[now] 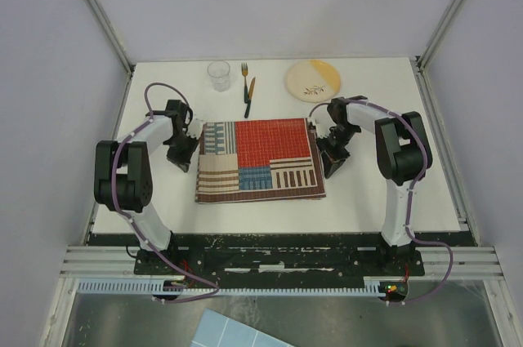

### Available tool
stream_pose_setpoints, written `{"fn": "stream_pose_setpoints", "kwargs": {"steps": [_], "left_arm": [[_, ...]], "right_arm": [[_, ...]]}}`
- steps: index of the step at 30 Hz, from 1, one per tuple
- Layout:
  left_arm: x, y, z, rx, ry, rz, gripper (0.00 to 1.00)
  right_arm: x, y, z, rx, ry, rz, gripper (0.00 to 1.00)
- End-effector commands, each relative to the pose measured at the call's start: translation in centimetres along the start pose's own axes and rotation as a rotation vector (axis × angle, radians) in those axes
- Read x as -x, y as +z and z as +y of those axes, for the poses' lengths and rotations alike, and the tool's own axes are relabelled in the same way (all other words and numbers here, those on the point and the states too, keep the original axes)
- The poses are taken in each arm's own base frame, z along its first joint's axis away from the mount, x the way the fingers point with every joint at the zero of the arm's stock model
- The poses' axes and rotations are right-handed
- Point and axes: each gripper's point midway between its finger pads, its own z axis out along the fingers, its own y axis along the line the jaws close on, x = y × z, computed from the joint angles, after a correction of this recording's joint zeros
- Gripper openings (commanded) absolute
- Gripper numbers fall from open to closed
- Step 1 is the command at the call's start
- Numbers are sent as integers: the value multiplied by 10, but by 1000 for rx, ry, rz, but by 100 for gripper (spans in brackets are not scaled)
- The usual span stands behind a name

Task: Set the dinner table for one person
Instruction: Adjust the napkin at the center of the board.

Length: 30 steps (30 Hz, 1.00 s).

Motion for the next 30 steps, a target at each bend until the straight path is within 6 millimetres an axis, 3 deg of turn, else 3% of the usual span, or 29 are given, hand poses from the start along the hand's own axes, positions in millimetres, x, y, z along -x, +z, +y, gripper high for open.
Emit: {"fn": "stream_pose_setpoints", "kwargs": {"steps": [1, 22, 30], "left_arm": [[7, 1, -5, -33, -21, -25, 3], [13, -2, -15, -71, -27, -57, 3], [13, -2, -18, -78, -24, -58, 3]], "right_arm": [[0, 2, 4, 8, -5, 2, 2], [12, 14, 32, 32, -68, 17, 2], [9, 10, 26, -22, -89, 0, 2]]}}
